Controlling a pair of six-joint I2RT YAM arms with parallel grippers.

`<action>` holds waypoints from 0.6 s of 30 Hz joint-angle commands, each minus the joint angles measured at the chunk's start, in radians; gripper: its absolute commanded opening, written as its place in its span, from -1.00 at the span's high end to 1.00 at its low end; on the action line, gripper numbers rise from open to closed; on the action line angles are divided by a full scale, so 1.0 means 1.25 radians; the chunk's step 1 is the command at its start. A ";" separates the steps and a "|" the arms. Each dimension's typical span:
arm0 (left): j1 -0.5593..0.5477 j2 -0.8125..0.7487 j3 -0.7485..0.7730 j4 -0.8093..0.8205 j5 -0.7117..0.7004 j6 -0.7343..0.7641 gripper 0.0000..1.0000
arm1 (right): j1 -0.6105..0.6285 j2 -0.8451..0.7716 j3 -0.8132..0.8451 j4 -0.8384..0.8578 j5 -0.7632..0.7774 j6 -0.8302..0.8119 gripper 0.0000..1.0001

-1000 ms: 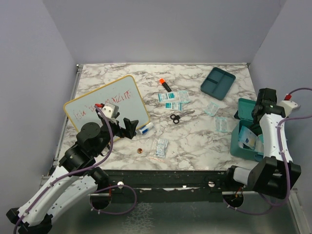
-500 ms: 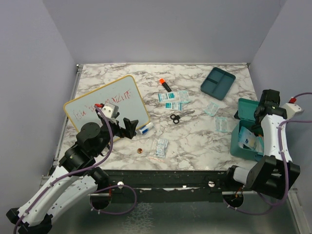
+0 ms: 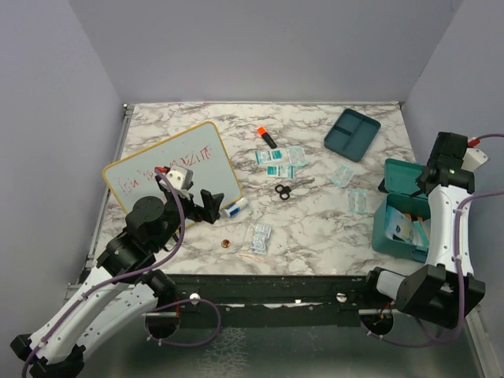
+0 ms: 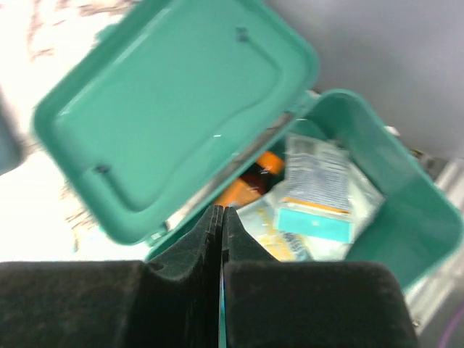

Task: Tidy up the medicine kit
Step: Place the medical item at the medicine box, then pick up the medical item at the center of the board.

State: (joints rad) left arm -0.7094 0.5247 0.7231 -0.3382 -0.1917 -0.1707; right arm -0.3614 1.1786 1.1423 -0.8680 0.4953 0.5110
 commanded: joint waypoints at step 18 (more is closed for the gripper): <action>-0.004 0.072 -0.009 0.002 -0.071 0.016 -0.98 | 0.124 -0.135 -0.143 0.210 -0.827 -0.040 0.17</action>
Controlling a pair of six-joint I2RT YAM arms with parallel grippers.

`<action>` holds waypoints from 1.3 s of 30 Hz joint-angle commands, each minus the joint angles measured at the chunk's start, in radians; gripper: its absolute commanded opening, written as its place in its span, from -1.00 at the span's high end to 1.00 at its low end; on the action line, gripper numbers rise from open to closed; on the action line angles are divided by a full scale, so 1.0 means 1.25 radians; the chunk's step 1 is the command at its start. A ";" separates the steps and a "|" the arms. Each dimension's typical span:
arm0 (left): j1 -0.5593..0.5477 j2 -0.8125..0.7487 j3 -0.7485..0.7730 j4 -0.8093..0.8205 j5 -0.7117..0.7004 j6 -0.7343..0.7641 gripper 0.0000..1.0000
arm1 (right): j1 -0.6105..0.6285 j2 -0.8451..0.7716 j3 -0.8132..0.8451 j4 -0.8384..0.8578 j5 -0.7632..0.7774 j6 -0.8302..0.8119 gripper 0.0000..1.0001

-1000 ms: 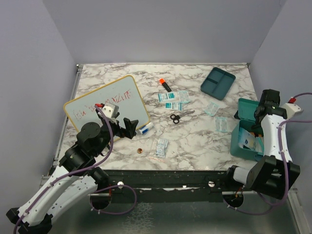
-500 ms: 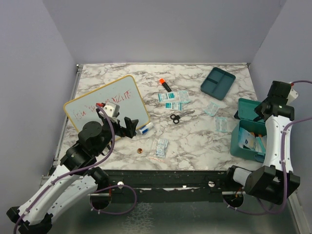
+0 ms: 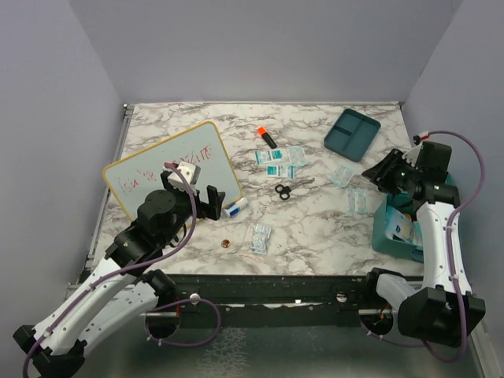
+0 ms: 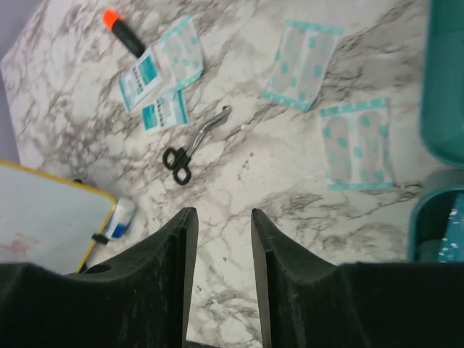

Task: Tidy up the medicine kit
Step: Pick up the medical item at the center of the board.

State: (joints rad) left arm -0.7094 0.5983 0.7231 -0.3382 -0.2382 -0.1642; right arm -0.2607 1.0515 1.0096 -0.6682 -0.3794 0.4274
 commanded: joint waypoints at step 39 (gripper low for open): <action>-0.003 0.029 -0.010 0.003 -0.042 0.018 -0.98 | 0.813 0.299 -0.326 0.621 0.215 0.349 0.06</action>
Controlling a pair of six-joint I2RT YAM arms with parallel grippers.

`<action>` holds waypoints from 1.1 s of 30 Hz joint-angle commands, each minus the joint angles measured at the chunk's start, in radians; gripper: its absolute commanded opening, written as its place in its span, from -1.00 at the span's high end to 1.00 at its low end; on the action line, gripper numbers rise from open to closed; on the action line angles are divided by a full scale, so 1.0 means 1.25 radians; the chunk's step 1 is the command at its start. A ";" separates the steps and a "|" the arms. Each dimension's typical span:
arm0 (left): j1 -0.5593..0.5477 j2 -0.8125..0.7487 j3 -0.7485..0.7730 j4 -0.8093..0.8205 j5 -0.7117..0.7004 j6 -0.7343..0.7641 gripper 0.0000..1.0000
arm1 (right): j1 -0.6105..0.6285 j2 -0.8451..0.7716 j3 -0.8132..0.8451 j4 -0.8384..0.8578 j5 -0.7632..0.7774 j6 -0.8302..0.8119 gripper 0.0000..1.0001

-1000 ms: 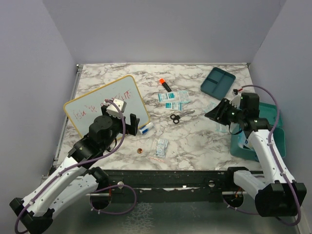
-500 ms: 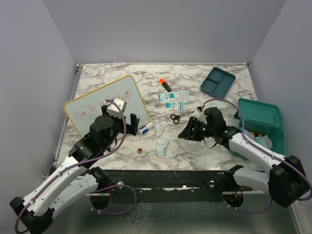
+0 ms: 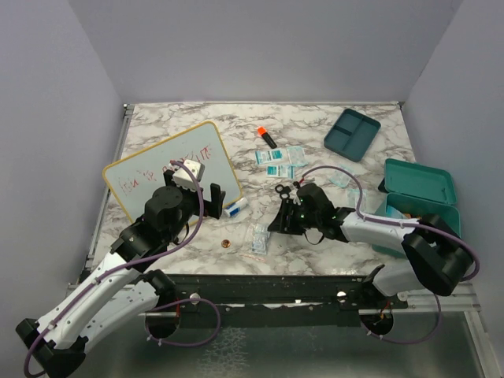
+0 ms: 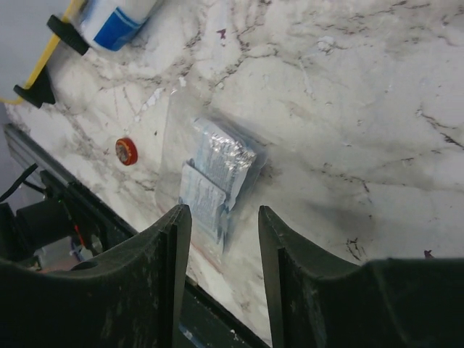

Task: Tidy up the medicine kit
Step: Pick up the medical item at the center of the board.

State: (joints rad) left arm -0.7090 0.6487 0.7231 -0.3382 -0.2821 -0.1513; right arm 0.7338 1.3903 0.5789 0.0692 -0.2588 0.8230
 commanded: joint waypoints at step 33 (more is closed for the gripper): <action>-0.003 -0.026 -0.013 0.006 -0.004 0.008 -0.98 | 0.068 0.133 0.086 -0.003 0.163 0.050 0.98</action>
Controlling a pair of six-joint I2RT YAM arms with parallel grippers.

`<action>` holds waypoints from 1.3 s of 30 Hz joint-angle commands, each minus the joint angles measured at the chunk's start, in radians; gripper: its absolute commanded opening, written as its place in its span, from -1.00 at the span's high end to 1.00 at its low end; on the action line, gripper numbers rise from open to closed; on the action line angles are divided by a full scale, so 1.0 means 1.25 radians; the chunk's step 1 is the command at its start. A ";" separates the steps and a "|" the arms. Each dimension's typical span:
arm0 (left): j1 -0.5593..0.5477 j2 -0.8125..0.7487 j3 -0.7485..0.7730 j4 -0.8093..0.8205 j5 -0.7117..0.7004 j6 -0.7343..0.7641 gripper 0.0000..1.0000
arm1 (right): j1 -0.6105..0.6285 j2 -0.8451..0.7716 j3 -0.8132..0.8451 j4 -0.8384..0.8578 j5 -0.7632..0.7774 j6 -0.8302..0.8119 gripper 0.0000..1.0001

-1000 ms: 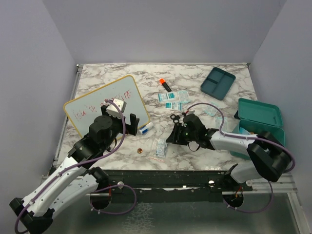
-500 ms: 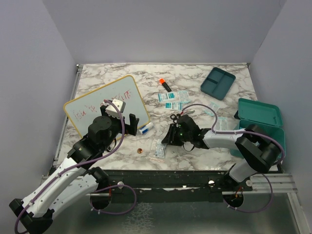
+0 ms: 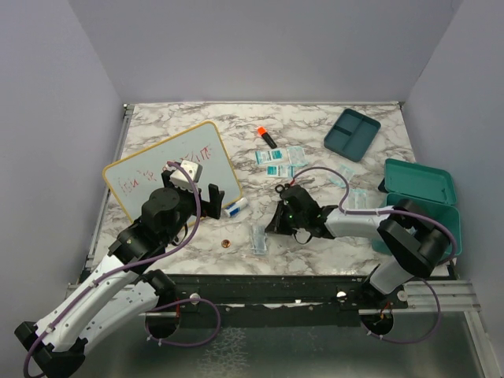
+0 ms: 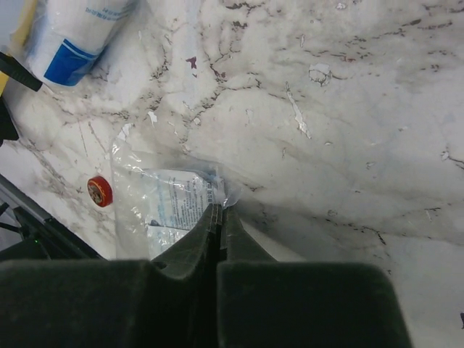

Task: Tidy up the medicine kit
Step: Pick up the medical item at the center of the board.

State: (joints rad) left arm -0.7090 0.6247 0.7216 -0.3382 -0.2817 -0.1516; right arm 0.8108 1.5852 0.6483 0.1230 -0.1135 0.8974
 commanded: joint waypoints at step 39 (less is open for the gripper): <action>-0.003 -0.018 -0.013 0.005 0.002 0.007 -0.98 | 0.002 -0.386 0.287 -0.573 0.666 -0.006 0.99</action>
State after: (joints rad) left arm -0.7090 0.6132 0.7212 -0.3382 -0.2813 -0.1516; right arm 0.8120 1.1339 0.9390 -0.4377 0.5186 0.8822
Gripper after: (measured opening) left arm 0.988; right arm 0.014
